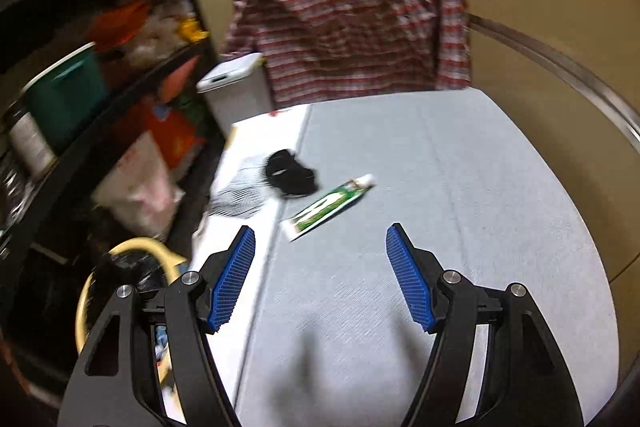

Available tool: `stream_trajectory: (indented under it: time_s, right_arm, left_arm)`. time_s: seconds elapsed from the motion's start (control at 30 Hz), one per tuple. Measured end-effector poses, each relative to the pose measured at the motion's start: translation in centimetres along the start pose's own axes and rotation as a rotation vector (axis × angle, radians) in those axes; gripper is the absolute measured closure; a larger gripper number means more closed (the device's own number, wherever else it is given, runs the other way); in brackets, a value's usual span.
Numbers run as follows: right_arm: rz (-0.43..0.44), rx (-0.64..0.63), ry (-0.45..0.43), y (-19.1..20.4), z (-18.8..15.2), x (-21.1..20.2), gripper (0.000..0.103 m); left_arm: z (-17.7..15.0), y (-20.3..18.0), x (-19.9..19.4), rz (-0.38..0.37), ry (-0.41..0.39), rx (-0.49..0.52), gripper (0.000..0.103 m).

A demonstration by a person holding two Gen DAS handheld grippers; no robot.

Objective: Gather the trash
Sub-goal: 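Move both grippers back toward the green toothpaste tube, then grasp the green toothpaste tube with the right gripper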

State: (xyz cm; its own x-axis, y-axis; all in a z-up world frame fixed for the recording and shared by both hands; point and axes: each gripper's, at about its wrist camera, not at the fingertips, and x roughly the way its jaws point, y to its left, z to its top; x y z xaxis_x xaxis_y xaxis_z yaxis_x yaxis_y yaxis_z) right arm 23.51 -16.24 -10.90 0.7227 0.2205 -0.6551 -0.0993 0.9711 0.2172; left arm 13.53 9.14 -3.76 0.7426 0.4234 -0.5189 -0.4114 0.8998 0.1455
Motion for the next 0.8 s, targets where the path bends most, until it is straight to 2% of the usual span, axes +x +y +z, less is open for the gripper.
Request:
stream_trajectory:
  time_s: [0.27,0.5,0.73,0.77,0.8]
  right_arm:
    - [-0.036,0.106,0.054,-2.7,1.5,6.4,0.036]
    - [-0.046,0.147,0.1,-1.2,2.7,12.4,0.037]
    - [-0.12,0.144,0.125,-0.6,3.5,16.4,0.037]
    - [-0.134,0.128,0.114,-0.5,3.6,16.5,0.039]
    - [-0.153,0.109,0.12,-0.4,3.5,16.6,0.045]
  left_arm:
    - [-0.2,1.1,2.3,0.038,0.053,-0.049,0.013]
    - [-0.7,2.3,3.5,0.084,0.075,-0.043,0.013]
    - [-0.8,2.8,4.4,0.091,0.098,-0.04,0.013]
    - [-0.9,2.7,4.5,0.088,0.102,-0.041,0.013]
    - [-0.9,2.6,4.6,0.083,0.108,-0.041,0.013]
